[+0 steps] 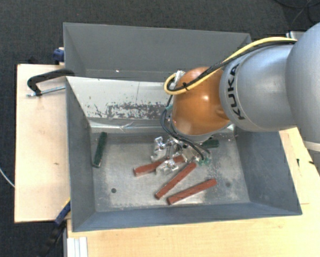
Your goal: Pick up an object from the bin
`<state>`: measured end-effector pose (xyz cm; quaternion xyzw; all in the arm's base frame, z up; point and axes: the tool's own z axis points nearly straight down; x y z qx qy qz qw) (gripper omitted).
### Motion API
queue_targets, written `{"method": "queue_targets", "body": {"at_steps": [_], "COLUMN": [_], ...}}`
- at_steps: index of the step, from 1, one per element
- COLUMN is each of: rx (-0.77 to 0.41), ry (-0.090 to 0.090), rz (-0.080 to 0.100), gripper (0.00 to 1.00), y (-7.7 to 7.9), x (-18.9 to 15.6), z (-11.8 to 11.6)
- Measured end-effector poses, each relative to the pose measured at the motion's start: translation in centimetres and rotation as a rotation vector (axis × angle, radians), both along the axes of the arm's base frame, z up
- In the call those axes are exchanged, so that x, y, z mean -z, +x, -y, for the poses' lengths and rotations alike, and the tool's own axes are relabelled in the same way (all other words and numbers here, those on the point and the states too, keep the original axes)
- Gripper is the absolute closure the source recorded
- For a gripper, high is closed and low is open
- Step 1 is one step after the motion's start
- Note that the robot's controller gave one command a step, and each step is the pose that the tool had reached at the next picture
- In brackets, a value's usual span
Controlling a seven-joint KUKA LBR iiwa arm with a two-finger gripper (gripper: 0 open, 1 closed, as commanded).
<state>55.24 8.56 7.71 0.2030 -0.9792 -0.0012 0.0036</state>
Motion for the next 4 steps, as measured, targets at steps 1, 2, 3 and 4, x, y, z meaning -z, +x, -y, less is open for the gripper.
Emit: {"method": "queue_targets", "body": {"at_steps": [1,2,3,4], "rx": [0.0,0.0,0.001,0.001], "ry": [0.0,0.0,0.001,0.001], "rz": [0.0,0.001,0.003,0.005], "gripper": [1.0,1.0,1.0,1.0], "y": [0.0,0.0,-0.1,-0.2], "x": [0.0,-0.1,-0.5,-2.5], "z": [0.0,0.0,0.0,0.0]}}
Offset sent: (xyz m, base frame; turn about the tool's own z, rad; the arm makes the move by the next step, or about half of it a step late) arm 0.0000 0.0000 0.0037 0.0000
